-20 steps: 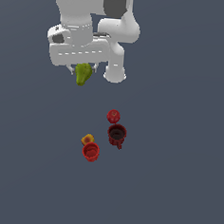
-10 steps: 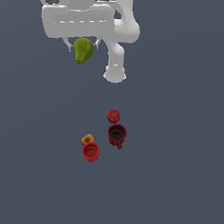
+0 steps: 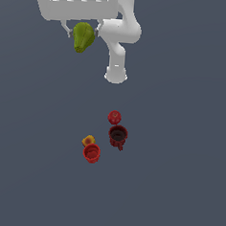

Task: Pick up a designated object from a clutter of objects.

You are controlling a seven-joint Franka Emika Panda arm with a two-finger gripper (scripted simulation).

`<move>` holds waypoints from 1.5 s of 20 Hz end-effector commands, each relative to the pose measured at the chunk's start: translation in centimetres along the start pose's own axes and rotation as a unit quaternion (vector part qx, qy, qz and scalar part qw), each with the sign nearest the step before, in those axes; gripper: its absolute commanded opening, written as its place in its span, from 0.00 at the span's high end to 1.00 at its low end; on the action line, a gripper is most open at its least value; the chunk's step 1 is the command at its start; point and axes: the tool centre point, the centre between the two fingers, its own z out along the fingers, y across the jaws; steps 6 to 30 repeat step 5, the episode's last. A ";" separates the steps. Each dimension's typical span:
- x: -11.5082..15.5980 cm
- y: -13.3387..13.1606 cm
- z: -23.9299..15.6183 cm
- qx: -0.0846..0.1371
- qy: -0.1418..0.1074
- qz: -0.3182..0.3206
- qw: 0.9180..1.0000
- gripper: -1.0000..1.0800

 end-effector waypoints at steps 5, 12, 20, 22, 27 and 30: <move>0.1 0.0 -0.4 0.000 0.000 0.000 1.000 1.00; 0.1 0.0 -0.4 0.000 0.000 0.000 1.000 1.00; 0.1 0.0 -0.4 0.000 0.000 0.000 1.000 1.00; 0.1 0.0 -0.4 0.000 0.000 0.000 1.000 1.00; 0.1 0.0 -0.4 0.000 0.000 0.000 1.000 1.00; 0.1 0.0 -0.4 0.000 0.000 0.000 1.000 1.00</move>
